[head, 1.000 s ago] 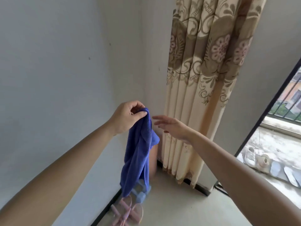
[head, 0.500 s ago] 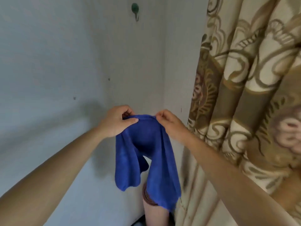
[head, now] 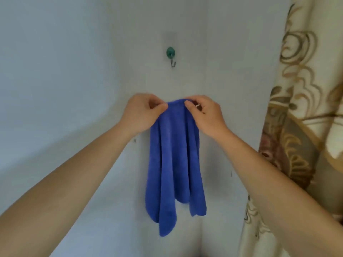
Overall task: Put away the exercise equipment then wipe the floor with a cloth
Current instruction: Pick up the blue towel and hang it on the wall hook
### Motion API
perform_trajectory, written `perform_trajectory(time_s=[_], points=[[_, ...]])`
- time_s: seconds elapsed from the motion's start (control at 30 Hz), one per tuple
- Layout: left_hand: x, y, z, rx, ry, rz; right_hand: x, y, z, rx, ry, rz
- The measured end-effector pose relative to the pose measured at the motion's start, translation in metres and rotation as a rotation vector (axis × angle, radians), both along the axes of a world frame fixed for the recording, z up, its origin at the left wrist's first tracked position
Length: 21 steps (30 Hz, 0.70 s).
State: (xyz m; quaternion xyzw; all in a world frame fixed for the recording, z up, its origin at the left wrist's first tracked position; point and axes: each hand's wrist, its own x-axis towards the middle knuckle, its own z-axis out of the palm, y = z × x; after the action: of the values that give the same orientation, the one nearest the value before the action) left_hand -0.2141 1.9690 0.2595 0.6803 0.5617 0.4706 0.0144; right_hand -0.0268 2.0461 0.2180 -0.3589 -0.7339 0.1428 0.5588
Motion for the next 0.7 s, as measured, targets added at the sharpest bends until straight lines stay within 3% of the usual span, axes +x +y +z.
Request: perform_trajectory(time_s=[0.17,0.27,0.37,0.47,0.7], points=[[0.001,0.044,0.050,0.658,0.586,0.404,-0.018,0.026,0.076,0.223,0.089,-0.107],[-0.004,0.065,0.084,0.866,0.780,0.561,-0.020,0.041,0.119,0.332,0.146,-0.154],[-0.008,0.074,0.092,0.840,0.914,0.625,-0.027,0.061,0.121,0.331,0.085,-0.178],[-0.008,0.077,0.086,0.827,1.030,0.571,-0.028,0.079,0.083,0.307,0.088,-0.172],[-0.001,0.077,0.073,0.758,0.966,0.489,-0.036,0.059,0.038,0.211,0.120,-0.107]])
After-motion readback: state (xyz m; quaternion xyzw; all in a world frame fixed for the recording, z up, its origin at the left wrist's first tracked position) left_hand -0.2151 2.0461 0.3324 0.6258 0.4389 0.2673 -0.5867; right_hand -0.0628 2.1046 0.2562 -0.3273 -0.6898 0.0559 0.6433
